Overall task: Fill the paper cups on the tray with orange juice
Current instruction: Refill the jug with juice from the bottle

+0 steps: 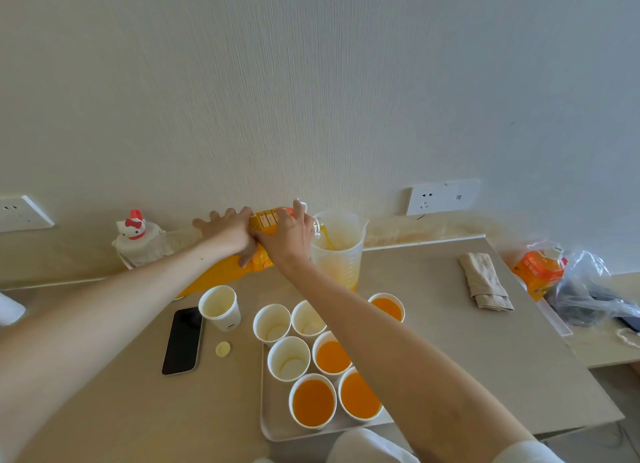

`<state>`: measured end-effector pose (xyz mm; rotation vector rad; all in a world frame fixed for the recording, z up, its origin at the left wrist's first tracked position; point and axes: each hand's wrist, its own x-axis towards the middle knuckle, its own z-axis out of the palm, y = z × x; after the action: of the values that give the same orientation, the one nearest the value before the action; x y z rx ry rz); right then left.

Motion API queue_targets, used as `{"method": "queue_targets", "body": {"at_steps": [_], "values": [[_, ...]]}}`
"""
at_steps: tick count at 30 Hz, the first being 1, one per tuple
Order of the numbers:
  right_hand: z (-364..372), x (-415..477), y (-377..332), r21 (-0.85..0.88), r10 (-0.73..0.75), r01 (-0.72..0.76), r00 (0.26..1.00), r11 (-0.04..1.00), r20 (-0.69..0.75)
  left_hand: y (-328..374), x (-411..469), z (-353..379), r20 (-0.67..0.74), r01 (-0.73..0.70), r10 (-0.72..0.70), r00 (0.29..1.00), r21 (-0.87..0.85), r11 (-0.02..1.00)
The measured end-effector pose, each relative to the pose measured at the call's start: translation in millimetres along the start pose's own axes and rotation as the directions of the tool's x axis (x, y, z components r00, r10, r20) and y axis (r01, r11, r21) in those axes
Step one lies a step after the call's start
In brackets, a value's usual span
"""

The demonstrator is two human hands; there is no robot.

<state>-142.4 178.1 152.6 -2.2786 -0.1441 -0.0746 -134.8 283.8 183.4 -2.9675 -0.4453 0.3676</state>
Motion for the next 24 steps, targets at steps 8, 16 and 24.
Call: {"method": "queue_targets", "body": {"at_steps": [8, 16, 24], "values": [[6.7, -0.2, 4.2, -0.032, -0.035, 0.034, 0.999, 0.999, -0.03, 1.7, -2.5, 1.9, -0.001, -0.003, 0.003, 1.0, -0.003, 1.0], [10.5, 1.4, 7.2, -0.057, -0.047, 0.045, 0.998, 0.997, -0.04, 0.6, -2.3, 2.9, -0.002, -0.005, 0.005, 1.0, 0.006, 1.0], [10.8, 2.1, 7.0, -0.049, -0.046, 0.044, 0.998, 0.998, -0.048, 1.8, -3.1, 1.2, -0.013, -0.008, 0.008, 1.0, 0.014, 1.0]]}}
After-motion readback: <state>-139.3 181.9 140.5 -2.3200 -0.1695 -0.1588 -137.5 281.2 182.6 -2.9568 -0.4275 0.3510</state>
